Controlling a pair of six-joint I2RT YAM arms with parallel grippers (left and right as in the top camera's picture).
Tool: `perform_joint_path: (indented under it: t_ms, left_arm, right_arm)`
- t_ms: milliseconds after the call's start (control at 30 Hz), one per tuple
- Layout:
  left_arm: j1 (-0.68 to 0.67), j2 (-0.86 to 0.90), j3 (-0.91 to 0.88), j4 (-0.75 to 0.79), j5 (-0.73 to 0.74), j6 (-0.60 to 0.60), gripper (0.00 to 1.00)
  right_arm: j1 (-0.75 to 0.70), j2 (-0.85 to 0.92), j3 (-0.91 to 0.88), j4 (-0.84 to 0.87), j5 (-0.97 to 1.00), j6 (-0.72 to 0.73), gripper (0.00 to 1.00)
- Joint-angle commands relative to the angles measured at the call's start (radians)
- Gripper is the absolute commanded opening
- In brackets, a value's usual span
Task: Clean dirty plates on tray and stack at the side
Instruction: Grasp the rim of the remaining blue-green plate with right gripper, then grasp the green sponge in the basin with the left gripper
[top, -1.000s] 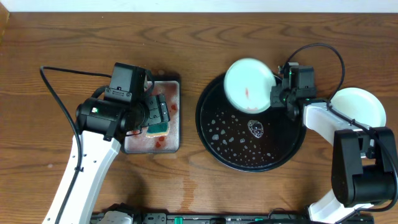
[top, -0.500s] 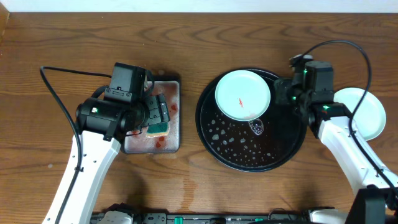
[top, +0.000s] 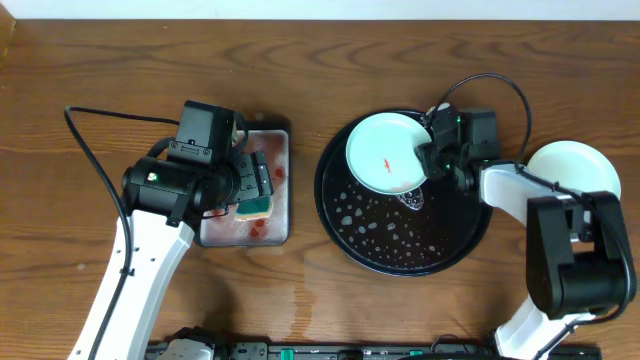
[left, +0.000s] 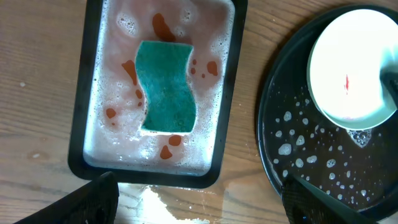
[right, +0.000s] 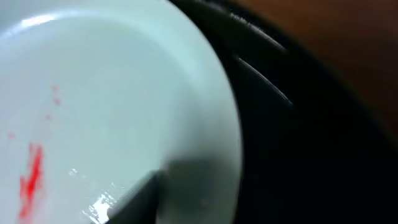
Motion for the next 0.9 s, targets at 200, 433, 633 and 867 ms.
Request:
perform_joint_path:
  t_ms: [200, 433, 633, 867]
  left_arm:
    - [0.003, -0.003, 0.004, -0.002, 0.003, 0.009, 0.84]
    - [0.003, -0.003, 0.004, -0.002, 0.003, 0.009, 0.84]
    - [0.003, -0.003, 0.004, -0.002, 0.003, 0.009, 0.84]
    - [0.003, -0.003, 0.004, -0.002, 0.003, 0.009, 0.84]
  right_arm:
    - [-0.008, -0.103, 0.000, -0.102, -0.002, 0.237, 0.01]
    - [-0.008, -0.375, 0.000, -0.409, 0.129, 0.473, 0.01]
    - [0.000, -0.435, -0.013, -0.706, 0.182, 0.730, 0.01]
    - [0.000, -0.424, -0.157, -0.622, 0.159, 0.878, 0.27]
